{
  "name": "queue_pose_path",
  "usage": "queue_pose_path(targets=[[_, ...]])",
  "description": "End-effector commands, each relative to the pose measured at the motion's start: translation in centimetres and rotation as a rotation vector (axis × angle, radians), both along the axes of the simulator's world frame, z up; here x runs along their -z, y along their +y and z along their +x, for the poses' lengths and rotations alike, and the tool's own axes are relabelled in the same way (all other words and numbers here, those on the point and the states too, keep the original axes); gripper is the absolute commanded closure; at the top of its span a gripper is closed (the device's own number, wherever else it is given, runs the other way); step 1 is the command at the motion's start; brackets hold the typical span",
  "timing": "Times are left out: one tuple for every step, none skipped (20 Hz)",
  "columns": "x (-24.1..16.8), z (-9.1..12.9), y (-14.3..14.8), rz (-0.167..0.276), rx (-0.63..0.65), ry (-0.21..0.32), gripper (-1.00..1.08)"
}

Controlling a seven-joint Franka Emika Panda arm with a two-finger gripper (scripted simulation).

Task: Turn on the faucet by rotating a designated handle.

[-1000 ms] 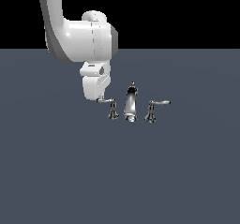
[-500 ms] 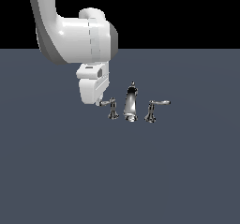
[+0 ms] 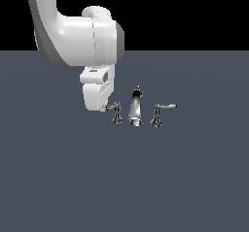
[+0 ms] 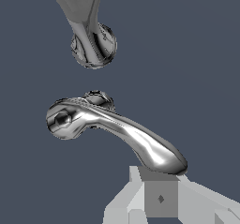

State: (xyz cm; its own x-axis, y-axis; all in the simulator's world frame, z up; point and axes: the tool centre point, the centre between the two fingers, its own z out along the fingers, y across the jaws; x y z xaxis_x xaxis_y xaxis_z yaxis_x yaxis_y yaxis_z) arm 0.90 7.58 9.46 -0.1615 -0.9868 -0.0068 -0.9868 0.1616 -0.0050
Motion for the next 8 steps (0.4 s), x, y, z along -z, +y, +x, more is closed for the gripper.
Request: queue_pose_path(targets=[[0.0,-0.7,-1.7,-0.005,0.012,0.004,1.08],[0.0,-0.9,-2.0,-0.005,0.013,0.005,1.08],[0.0,-1.2,-2.4,-0.005,0.013,0.005,1.08],[0.0,-1.4,-2.7,-0.005,0.013,0.005,1.08],[0.0,-1.6,-3.1,-0.005,0.013,0.005,1.08],[0.0,-1.9,-3.4,-0.006,0.014,0.006,1.08],[0.0,-2.1,-3.8,-0.006,0.014,0.006,1.08],[0.0,-2.1,-3.8,-0.006,0.014,0.006,1.08]])
